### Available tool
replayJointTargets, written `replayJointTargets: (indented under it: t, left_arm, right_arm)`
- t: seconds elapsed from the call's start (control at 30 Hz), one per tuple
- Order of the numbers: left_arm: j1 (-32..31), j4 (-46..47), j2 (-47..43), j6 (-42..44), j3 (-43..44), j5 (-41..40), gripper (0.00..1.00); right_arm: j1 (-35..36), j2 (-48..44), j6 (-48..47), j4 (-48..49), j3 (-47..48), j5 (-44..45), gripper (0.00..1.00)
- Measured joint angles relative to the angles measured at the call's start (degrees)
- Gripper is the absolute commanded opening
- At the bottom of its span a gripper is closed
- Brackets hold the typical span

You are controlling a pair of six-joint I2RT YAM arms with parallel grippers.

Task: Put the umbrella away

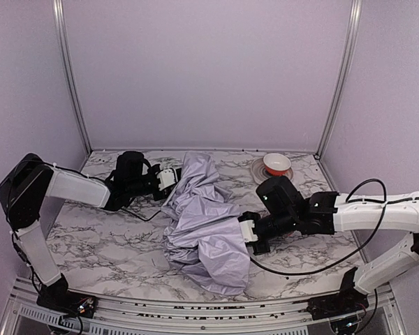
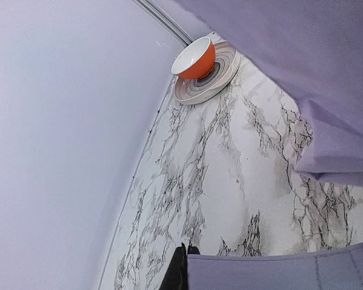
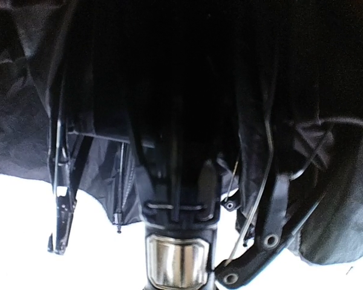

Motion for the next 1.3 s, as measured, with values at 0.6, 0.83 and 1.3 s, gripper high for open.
replayJointTargets:
  t: [0.6,0.83,1.3]
  left_arm:
    - [-3.7,8.1,4.0,13.0,2.3,-3.8,0.0]
    - [-2.8,9.2,13.9,9.7,1.9,-7.0,0.03]
    - [2.3,16.9,21.3,3.7,8.5,-22.1,0.99]
  right_arm:
    - [4.6,18.2,-1.8,16.7,-5.2,12.6,0.0]
    - [4.7,20.9,2.2,16.8,-5.2,10.0,0.0]
    - [5.1,23.3,5.1,17.0,-3.3,8.7,0.0]
